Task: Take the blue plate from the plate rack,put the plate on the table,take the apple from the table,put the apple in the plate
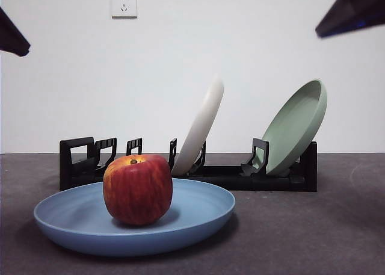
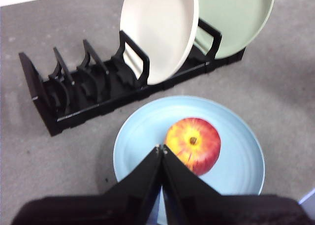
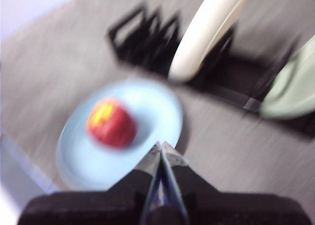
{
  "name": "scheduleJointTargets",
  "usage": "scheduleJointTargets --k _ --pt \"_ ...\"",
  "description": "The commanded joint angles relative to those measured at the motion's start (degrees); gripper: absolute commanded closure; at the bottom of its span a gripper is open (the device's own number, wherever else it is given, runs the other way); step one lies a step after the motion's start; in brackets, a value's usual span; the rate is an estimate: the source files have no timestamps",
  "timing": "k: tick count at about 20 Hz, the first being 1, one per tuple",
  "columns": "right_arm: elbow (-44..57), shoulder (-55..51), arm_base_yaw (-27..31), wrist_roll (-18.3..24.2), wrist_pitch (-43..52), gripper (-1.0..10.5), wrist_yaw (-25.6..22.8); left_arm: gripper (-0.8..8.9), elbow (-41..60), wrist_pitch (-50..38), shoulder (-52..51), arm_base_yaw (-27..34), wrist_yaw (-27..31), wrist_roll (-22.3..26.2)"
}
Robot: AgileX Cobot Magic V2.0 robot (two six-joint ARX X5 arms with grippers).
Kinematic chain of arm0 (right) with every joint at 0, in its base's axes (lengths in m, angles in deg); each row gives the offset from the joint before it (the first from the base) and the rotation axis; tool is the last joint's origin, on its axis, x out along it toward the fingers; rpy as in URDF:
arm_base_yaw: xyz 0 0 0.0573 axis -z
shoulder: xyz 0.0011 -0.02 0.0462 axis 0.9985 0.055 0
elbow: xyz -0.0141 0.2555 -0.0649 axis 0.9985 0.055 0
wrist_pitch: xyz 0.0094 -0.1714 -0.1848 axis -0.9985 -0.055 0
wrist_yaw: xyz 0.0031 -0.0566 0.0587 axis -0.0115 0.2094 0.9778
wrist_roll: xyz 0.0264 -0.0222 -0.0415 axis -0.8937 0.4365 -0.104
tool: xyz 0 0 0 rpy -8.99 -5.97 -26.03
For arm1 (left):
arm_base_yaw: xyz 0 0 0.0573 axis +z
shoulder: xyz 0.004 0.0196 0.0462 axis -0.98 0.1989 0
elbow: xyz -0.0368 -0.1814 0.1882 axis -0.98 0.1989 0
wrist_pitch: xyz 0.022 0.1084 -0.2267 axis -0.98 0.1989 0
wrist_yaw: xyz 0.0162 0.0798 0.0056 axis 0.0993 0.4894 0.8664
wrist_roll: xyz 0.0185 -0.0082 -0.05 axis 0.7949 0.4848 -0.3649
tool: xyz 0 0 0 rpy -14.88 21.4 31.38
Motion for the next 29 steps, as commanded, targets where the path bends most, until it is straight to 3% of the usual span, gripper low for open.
scheduleJointTargets --k 1,10,11,13,15,19,22,25,29 --pt "0.1 -0.5 0.0 0.2 0.0 9.5 -2.1 8.16 0.1 0.4 -0.3 0.2 0.3 -0.7" --pt "0.1 -0.5 0.0 0.2 0.0 9.5 -2.3 8.16 0.1 1.0 -0.3 0.2 0.3 -0.7" --pt "0.1 -0.6 0.0 0.2 0.0 9.5 -2.3 8.16 0.1 0.8 -0.3 0.2 0.6 -0.2" --pt "0.1 -0.6 0.0 0.2 0.0 9.5 -2.3 8.16 0.1 1.2 -1.9 2.2 4.3 5.2" --pt "0.1 -0.6 0.0 0.2 0.0 9.5 -2.3 8.16 0.3 -0.9 -3.6 7.8 3.8 7.0" --pt "0.1 -0.6 0.0 0.2 0.0 9.5 -2.3 8.16 5.1 -7.4 -11.6 25.4 -9.6 7.2" --pt "0.1 -0.6 0.0 0.2 0.0 9.5 -2.3 8.16 13.5 -13.8 -20.7 35.9 -14.6 7.2" --pt "0.1 -0.5 0.0 0.2 0.0 9.5 -2.3 8.16 21.2 -17.2 -27.6 43.4 -18.2 7.3" --pt "0.1 -0.6 0.0 0.2 0.0 9.5 -2.3 8.16 25.9 -17.8 -28.7 47.7 -20.2 7.5"
